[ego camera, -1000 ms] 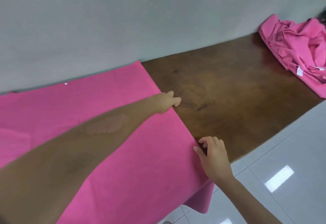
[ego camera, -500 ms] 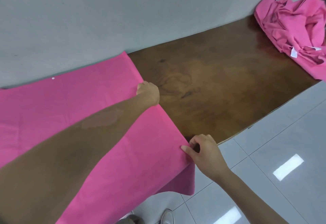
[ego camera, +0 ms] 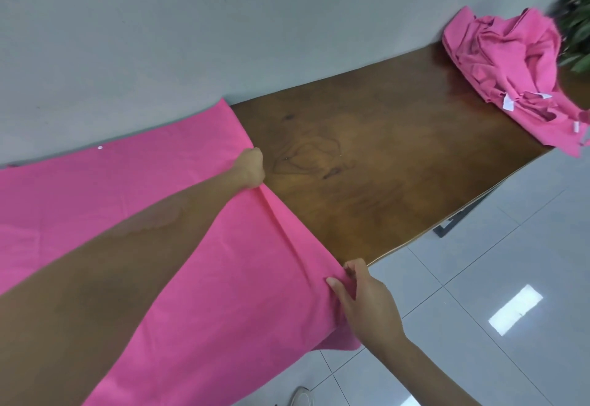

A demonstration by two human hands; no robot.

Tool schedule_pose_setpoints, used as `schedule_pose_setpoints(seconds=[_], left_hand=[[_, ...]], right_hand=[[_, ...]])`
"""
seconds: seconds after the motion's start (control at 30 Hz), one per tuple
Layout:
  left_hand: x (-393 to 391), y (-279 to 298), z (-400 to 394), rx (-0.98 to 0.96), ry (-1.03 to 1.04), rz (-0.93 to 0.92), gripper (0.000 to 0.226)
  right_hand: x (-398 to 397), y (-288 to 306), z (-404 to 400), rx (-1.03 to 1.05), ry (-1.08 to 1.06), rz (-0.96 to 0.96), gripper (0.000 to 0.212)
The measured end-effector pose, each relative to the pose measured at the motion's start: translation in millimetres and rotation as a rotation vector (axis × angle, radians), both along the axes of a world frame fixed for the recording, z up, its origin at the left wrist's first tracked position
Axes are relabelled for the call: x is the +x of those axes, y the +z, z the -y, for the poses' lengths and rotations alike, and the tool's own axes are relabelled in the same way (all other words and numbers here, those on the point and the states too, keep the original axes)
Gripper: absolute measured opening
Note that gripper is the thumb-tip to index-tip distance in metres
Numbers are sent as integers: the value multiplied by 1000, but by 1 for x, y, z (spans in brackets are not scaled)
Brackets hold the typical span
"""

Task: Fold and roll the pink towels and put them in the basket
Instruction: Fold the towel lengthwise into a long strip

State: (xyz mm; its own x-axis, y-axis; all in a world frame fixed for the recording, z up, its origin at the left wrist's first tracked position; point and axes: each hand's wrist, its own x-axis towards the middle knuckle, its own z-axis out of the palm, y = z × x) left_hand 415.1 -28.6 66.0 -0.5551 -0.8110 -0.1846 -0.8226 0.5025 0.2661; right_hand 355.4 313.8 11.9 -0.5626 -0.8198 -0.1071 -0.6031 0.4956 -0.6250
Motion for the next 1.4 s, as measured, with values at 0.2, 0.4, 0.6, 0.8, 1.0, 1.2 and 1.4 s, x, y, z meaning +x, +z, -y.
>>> schedule_pose_setpoints(seconds=[0.2, 0.4, 0.6, 0.8, 1.0, 1.2, 1.4], left_hand=[[46, 6, 4, -15, -45, -88, 47], [130, 21, 11, -65, -67, -136, 70], [239, 38, 26, -111, -96, -185, 71], [354, 55, 47, -163, -107, -221, 66], [462, 62, 62, -186, -62, -263, 62], [539, 54, 69, -200, 25, -264, 63], [576, 38, 72, -189, 72, -166, 62]], right_hand=[[37, 24, -11, 144, -58, -253, 41], [121, 62, -13, 167, -47, -256, 35], [237, 93, -5, -4, 12, -43, 16], [358, 111, 9, -121, 89, 63, 23], [441, 107, 24, -180, 166, 110, 19], [496, 100, 31, -120, 310, 153, 17], [525, 88, 29, 15, 488, 316, 46]])
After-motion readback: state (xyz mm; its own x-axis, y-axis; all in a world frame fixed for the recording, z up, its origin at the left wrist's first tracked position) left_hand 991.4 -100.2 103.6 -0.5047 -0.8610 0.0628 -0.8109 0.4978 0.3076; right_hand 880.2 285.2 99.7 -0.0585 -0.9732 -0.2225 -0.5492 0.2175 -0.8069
